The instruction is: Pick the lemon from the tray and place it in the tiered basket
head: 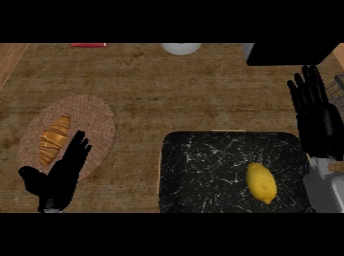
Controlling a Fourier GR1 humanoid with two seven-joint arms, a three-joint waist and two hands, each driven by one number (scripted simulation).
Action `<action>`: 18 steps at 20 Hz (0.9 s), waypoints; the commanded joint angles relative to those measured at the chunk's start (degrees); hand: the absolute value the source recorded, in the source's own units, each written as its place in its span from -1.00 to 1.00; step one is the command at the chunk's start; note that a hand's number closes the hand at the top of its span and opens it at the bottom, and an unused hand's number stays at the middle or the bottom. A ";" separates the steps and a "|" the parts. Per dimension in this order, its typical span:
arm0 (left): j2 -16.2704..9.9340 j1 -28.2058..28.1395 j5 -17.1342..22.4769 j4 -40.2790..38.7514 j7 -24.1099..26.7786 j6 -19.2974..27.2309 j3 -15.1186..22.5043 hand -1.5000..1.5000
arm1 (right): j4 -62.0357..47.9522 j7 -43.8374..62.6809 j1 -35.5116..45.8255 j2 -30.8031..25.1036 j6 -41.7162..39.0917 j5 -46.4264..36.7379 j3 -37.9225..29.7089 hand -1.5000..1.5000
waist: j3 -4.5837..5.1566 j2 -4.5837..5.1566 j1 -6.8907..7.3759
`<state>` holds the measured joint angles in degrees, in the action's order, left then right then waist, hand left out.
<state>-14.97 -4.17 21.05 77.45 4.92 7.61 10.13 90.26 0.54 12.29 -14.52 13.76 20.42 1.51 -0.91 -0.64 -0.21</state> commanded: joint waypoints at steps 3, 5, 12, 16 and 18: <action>-6.71 4.58 -7.59 3.49 -0.76 5.76 -2.77 0.00 | 7.82 -1.07 -9.60 3.16 5.79 -2.96 0.99 1.00 | 0.86 0.22 -0.99; -11.02 8.04 -13.02 2.23 0.37 9.65 -4.58 0.00 | 9.50 -0.58 -13.75 2.12 6.65 -2.36 -1.02 1.00 | 0.80 -0.05 -3.22; -14.59 7.51 -14.03 4.06 -2.37 8.86 -5.01 0.00 | 7.49 3.63 -31.55 3.44 28.38 -15.02 -6.89 -1.00 | 1.08 0.02 -4.16; -14.29 7.59 -15.95 8.64 -6.94 9.25 -2.24 0.00 | 24.78 10.92 -44.72 0.47 29.62 -21.27 -1.44 -1.00 | 1.08 0.11 -1.95; -13.98 11.25 -16.18 5.51 -7.95 8.70 -2.30 0.00 | 29.07 17.06 -47.40 -4.61 26.62 -25.24 2.23 -1.00 | 1.23 0.58 -1.98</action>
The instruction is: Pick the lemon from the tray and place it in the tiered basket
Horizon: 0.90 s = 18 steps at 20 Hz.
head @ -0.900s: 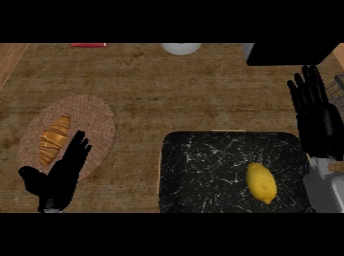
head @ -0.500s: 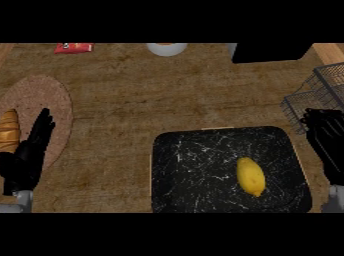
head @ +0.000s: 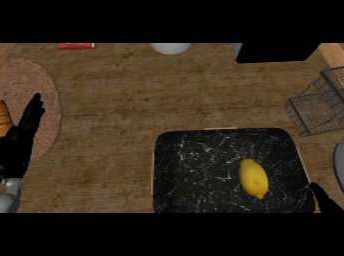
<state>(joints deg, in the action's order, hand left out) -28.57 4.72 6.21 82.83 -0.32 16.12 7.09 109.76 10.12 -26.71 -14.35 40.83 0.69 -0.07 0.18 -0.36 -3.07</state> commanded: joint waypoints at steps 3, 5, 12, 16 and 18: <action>0.24 2.71 -2.05 0.22 -1.69 0.90 0.98 0.00 | 12.53 14.28 -12.88 -13.09 -8.06 -7.88 6.32 -1.00 | 0.36 0.69 1.58; 0.23 0.94 -2.12 0.57 0.09 -0.70 2.06 0.00 | 15.14 20.76 -13.76 -18.66 -11.54 -8.61 4.56 -1.00 | 0.35 0.84 3.04; 1.09 6.55 -1.61 -0.16 -4.79 -1.97 1.83 0.00 | 26.53 49.46 -5.41 -28.18 -18.97 -11.22 4.48 -1.00 | 0.06 1.03 4.51; 3.10 6.55 -4.43 -1.47 -3.53 -0.65 3.63 0.00 | 27.37 65.50 5.59 -29.95 -20.71 -12.35 4.77 -1.00 | 0.04 1.05 5.03; 2.10 5.65 -2.77 -2.47 -0.28 -2.73 1.64 0.00 | 22.78 66.93 9.62 -29.16 -22.41 -9.23 5.44 -1.00 | 0.02 1.07 5.36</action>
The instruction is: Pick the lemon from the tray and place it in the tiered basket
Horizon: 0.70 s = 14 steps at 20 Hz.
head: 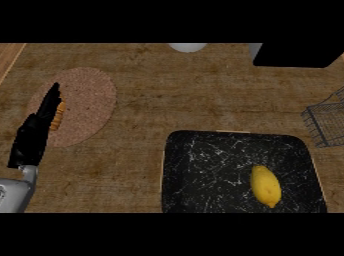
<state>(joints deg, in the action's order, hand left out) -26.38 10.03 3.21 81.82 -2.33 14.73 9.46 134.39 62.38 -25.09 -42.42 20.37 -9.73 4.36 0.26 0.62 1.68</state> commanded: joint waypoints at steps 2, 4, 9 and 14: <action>1.57 0.30 -1.30 -0.06 0.83 0.78 0.46 0.00 | -1.93 18.12 10.73 -0.79 -2.87 3.21 1.36 -1.00 | -0.06 0.00 0.60; -0.26 -0.32 -0.02 -0.23 0.88 -1.30 -1.15 0.00 | -5.31 17.82 12.11 0.47 -3.58 2.80 3.99 -1.00 | -0.09 -0.13 0.36; 1.22 2.51 -2.05 -0.47 -1.60 0.47 -0.51 0.00 | -9.81 22.29 18.49 0.60 -6.04 3.07 7.12 -1.00 | -0.10 -0.18 0.08; 1.21 0.22 -1.36 0.63 -1.99 -0.68 -1.20 0.00 | -12.48 22.39 19.02 3.63 -6.48 -0.96 12.47 -1.00 | -0.14 -0.48 -0.56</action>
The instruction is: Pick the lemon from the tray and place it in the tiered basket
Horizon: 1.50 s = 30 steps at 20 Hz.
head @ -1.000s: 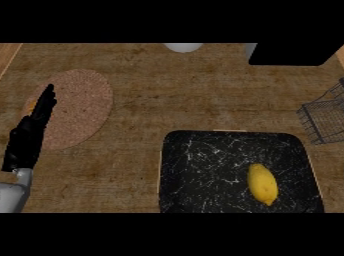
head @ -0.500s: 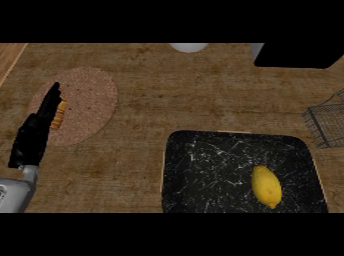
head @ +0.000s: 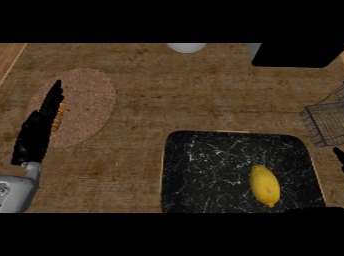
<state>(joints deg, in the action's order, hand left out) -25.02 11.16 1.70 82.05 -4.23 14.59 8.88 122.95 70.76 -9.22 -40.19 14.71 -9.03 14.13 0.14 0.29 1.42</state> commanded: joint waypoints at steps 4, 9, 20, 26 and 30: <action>0.52 -1.29 -0.50 -0.65 1.95 -0.16 -1.33 0.00 | -1.33 14.45 3.89 4.79 -0.23 -5.27 6.29 -1.00 | 0.00 -0.21 -0.85; -3.21 -3.05 1.49 1.91 0.17 -3.64 -3.83 0.00 | -3.25 14.46 3.98 4.60 -2.94 -9.75 7.34 -1.00 | 0.04 -0.38 -0.53; -0.40 -2.38 -0.58 0.55 1.30 -2.21 -3.64 0.00 | -4.63 14.47 4.16 10.04 -7.67 -15.86 8.00 -1.00 | 0.09 -0.31 -1.05; 0.50 -1.61 -1.54 1.31 -0.87 -1.90 -3.08 0.00 | -9.59 14.47 5.89 15.98 -8.11 -17.98 7.81 -1.00 | -0.02 -0.22 -1.02; 1.43 0.01 -3.10 1.17 -1.63 -1.16 -2.25 0.00 | -12.12 14.46 7.23 19.72 -9.33 -20.41 7.92 -1.00 | -0.01 -0.09 -1.15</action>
<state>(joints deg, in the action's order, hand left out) -24.25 8.95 0.04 83.66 -4.28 12.82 5.93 113.22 71.48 -5.36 -24.66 7.29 -27.19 21.68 0.16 0.05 0.38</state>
